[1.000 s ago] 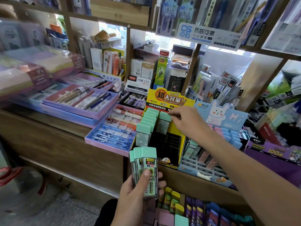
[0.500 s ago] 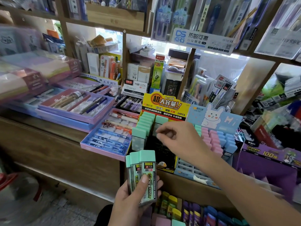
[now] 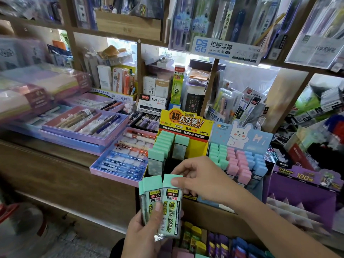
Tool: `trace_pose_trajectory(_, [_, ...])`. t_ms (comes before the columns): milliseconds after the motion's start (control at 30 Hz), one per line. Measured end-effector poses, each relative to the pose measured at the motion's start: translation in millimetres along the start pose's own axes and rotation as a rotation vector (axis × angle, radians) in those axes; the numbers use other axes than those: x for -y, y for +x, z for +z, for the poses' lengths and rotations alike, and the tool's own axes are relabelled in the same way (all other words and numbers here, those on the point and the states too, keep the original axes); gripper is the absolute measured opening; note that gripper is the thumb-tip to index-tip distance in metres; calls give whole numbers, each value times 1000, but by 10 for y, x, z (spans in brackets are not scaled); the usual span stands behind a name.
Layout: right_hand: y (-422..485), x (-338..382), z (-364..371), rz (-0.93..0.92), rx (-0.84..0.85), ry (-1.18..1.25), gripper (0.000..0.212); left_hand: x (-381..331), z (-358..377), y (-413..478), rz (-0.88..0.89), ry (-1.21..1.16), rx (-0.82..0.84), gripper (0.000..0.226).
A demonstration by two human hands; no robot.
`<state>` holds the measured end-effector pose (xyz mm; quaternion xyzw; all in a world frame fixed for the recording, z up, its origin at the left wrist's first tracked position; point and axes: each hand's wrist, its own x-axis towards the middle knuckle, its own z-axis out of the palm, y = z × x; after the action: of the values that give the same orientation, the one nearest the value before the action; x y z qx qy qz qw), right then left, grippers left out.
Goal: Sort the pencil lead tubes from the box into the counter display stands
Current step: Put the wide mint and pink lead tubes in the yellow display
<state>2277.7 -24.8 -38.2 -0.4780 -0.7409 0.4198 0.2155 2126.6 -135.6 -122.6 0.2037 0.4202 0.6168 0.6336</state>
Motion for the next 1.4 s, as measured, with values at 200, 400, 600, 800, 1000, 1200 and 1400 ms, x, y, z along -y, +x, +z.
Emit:
trace_pose_trajectory(200, [10,60,-234,6,-79,49,6,-41,7,-35,-32,-91,-36,39])
trace_pose_trajectory(400, [98,135,-470,-50,-234,-18,6,-16,-7,2,-76,-87,-9,44])
trace_pose_trajectory(600, [259,126,-515,-85,-367,-131,7,3,-12,11,-65,-58,-34,36])
trace_pose_trajectory(800, [446,73,-461,-113,-416,-258,15,-5,-25,4,-61,-69,-36,39])
trace_pose_trajectory(1000, [527,50,-402,-123,-380,-359,9,-10,-21,12,-48,-66,-40,32])
trace_pose_trajectory(1200, [531,23,-419,-128,-337,-359,4,-14,-23,19,-57,-60,-37,33])
trace_pose_trajectory(1400, [600,-26,-419,-123,-316,-328,10,-24,-18,9,-53,-53,-40,25])
